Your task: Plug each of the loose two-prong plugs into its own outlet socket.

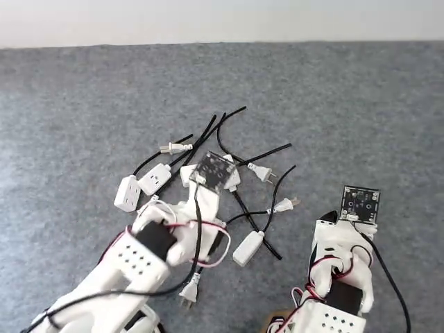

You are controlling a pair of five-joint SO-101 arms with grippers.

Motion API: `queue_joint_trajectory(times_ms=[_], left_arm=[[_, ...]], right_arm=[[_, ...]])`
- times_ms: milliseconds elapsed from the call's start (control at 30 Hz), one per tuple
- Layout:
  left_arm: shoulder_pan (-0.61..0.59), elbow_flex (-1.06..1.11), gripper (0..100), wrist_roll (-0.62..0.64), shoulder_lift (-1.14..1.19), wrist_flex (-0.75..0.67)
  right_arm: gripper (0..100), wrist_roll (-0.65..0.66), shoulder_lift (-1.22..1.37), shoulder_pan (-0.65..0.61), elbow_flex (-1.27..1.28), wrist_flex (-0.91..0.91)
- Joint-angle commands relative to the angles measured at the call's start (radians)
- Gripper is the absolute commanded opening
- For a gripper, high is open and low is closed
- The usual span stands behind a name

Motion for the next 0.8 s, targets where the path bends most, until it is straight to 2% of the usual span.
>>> queue_joint_trajectory(times_ms=[0,200,367,567,667,767], left_arm=[[-0.074,-0.079,1,0.066,0.124,-0.026],[-0.083,-0.128,1,0.080,0.316,-0.021],[-0.091,-0.124,3,0.078,0.338,-0.017],[-0.058,-0.140,16,0.071,0.267,0.164],[-0.048,-0.137,23,-0.003,0.213,0.232],[-0.028,-0.137,24,-0.032,0.180,0.284]], right_arm=[[4.3,0.006,-0.013,0.010,0.018,-0.018],[4.3,0.009,-0.013,0.010,0.018,-0.018],[4.3,0.011,-0.013,0.010,0.018,-0.018],[4.3,0.011,-0.013,0.010,0.018,-0.018],[4.3,0.011,-0.013,0.010,0.018,-0.018],[4.3,0.011,-0.013,0.010,0.018,-0.018]])
